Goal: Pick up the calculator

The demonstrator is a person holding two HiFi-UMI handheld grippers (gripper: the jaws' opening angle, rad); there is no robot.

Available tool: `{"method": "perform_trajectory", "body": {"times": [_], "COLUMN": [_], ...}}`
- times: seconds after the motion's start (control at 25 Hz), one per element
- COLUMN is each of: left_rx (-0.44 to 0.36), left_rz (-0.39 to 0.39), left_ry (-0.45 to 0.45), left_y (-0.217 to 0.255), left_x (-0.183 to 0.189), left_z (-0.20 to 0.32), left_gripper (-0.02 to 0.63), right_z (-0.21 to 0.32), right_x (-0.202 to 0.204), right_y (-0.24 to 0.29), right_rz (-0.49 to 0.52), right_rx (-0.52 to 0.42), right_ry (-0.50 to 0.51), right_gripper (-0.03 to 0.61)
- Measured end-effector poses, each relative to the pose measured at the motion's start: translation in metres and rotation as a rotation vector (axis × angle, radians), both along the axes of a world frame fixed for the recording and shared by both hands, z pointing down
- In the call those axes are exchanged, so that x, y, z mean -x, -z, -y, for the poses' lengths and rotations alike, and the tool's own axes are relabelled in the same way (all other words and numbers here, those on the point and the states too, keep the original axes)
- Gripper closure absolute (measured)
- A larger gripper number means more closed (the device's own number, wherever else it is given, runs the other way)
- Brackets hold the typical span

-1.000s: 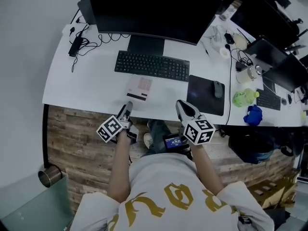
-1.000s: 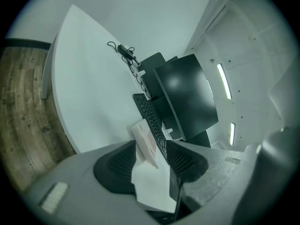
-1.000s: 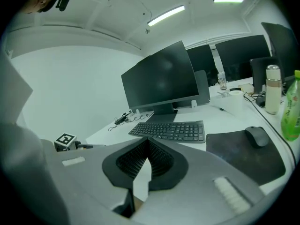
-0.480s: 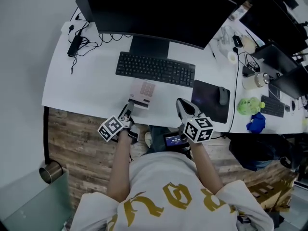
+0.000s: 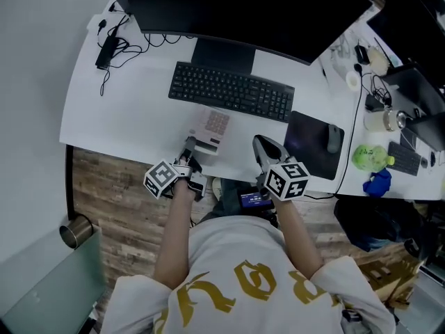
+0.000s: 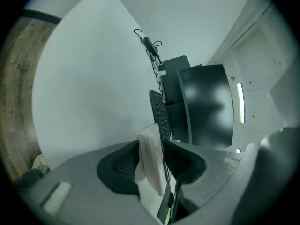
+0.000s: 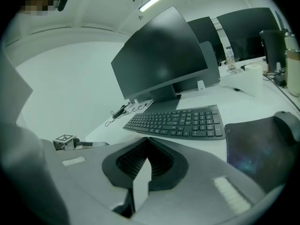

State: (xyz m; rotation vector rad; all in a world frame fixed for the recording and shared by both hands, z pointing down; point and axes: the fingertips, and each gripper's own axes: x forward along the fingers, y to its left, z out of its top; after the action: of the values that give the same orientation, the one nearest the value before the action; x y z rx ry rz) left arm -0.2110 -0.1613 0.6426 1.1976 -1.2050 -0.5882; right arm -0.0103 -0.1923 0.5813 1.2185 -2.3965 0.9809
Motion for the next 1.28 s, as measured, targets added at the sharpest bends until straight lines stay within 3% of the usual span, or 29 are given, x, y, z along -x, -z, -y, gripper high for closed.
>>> {"method": "perform_trajectory", "body": {"times": [0.56, 0.72, 1.28], "left_rx": [0.054, 0.073, 0.057], "left_rz": [-0.009, -0.009, -0.059], "left_ry": [0.015, 0.041, 0.084], "left_y": [-0.011, -0.014, -0.015], "left_x": [-0.007, -0.006, -0.002], "left_z": [0.012, 0.01, 0.004], "left_gripper": [0.348, 0.403, 0.414], "right_z": [0.012, 0.011, 0.007], "right_x": [-0.023, -0.03, -0.035], "right_y": [-0.014, -0.02, -0.012], "right_rz": [0.007, 0.001, -0.002], "right_rx": [0.034, 0.047, 0.024], "right_ry": [-0.044, -0.057, -0.055], "right_gripper": [0.555, 0.555, 0.555]}}
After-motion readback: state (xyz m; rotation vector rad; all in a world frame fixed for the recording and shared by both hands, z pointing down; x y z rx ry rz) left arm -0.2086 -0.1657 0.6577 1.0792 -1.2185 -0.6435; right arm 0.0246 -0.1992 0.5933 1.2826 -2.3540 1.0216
